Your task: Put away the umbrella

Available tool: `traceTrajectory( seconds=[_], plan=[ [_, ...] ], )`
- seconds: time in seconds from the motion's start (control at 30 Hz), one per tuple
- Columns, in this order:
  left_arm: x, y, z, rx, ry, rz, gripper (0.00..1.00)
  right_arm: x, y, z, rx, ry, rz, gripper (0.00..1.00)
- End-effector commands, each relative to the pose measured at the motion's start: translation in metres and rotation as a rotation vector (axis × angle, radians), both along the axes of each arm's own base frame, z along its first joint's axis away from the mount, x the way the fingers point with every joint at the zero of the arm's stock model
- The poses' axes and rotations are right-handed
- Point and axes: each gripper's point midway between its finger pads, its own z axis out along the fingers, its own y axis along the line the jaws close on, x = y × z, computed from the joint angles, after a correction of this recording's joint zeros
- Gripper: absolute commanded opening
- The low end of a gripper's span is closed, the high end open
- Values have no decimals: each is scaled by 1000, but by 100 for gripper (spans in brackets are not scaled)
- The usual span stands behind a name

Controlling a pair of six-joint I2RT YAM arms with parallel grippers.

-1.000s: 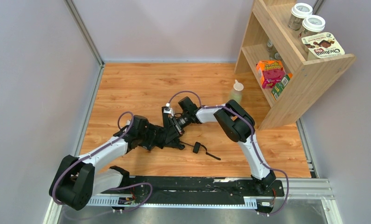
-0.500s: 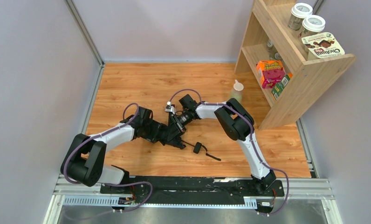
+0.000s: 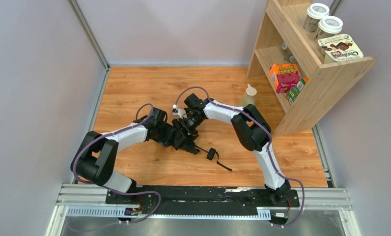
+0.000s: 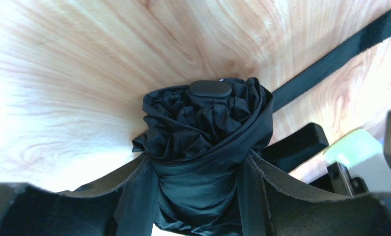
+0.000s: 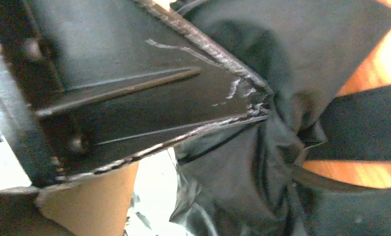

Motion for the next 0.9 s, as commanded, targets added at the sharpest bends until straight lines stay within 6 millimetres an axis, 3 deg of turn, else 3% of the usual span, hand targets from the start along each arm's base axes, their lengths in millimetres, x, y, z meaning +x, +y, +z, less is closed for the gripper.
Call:
traceTrajectory(
  seconds=[0.0,0.13,0.33,0.5,0.67,0.87],
  plan=[
    [-124,92,-84,453,437,-67,37,28,-11,20,-159,-363,13,88],
    [-123,86,-85,427,446,-76,36,48,-27,53,-199,-553,-62,100],
    [-118,78,-86,397,440,-91,36,65,-51,70,-202,-831,-195,100],
    [-117,77,-87,390,437,-101,36,46,-34,89,-94,-1196,-106,100],
    [-117,75,-87,376,438,-101,36,39,-13,80,-87,-1417,-73,100],
    [-118,74,-86,362,441,-98,37,50,-6,37,-184,-1451,-30,94]
  ],
)
